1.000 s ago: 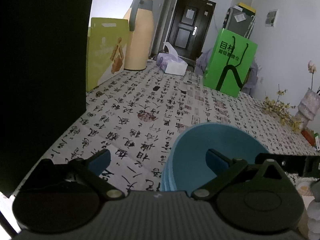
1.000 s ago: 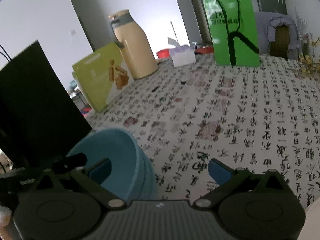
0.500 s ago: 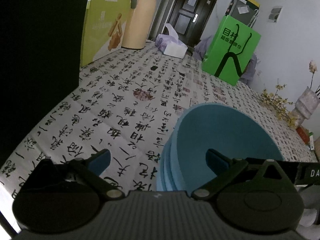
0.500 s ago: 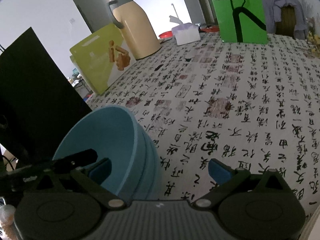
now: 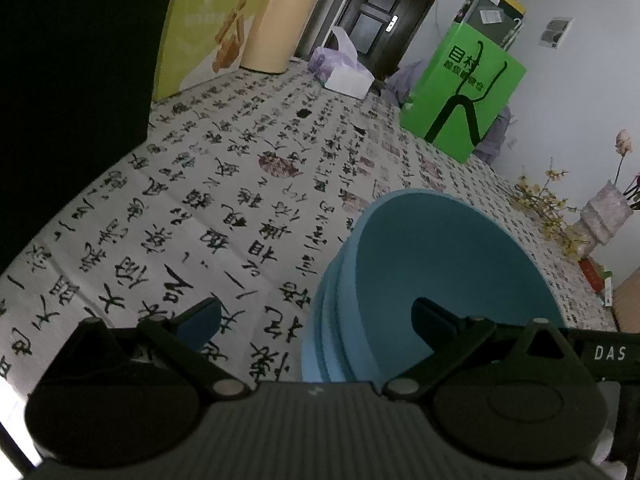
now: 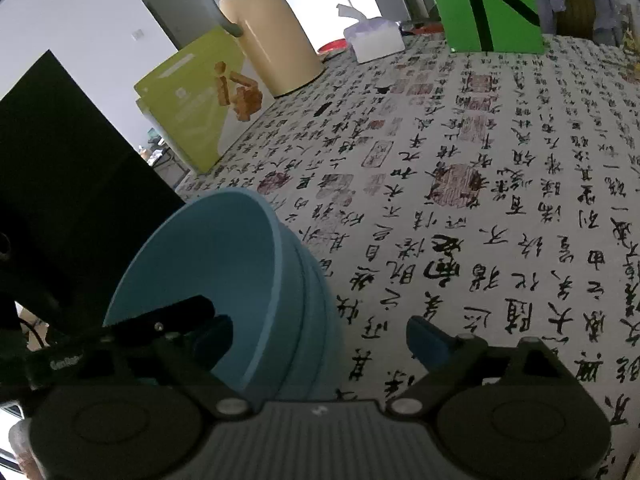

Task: Organize plates and bowls
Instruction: 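Bring both open grippers down around the rim of the bowl stack, then close both grippers on the rim of the stacked blue bowls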

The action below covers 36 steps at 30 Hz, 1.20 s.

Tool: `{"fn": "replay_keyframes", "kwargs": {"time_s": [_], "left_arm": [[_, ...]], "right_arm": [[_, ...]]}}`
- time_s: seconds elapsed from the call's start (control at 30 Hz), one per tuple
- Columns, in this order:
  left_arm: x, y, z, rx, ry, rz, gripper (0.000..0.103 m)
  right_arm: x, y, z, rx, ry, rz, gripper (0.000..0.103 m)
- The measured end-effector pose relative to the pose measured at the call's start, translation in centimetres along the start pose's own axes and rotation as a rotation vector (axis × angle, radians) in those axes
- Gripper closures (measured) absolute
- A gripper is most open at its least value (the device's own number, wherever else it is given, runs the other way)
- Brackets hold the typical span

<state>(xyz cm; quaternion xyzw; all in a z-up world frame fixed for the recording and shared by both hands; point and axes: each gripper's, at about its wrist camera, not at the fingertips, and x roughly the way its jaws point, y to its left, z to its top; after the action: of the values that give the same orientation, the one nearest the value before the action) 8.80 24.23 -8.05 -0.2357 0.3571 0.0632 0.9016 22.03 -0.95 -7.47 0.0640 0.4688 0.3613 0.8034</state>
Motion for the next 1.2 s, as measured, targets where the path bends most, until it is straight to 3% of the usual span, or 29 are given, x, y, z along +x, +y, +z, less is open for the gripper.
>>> {"fn": "replay_keyframes", "kwargs": {"time_s": [0.47,0.73,1.07,1.2], "left_arm": [[0.17,0.67,-0.03,-0.074,0.082,-0.050,0.000],[0.00,0.89,0.03,-0.098,0.106,-0.026,0.006],[-0.20,0.37,0.10,-0.091,0.137,-0.013,0.028],[-0.03,0.18,0.04,-0.093,0.157,-0.024,0.035]], "right_arm": [[0.17,-0.15,-0.14,0.027,0.034,0.075,0.029],[-0.43,-0.65,-0.30,0.068,0.035,0.081,0.034],[-0.18,0.00,-0.07,0.068,0.066,0.056,0.050],[0.10,0.17,0.06,0.078,0.080,0.037,0.052]]}}
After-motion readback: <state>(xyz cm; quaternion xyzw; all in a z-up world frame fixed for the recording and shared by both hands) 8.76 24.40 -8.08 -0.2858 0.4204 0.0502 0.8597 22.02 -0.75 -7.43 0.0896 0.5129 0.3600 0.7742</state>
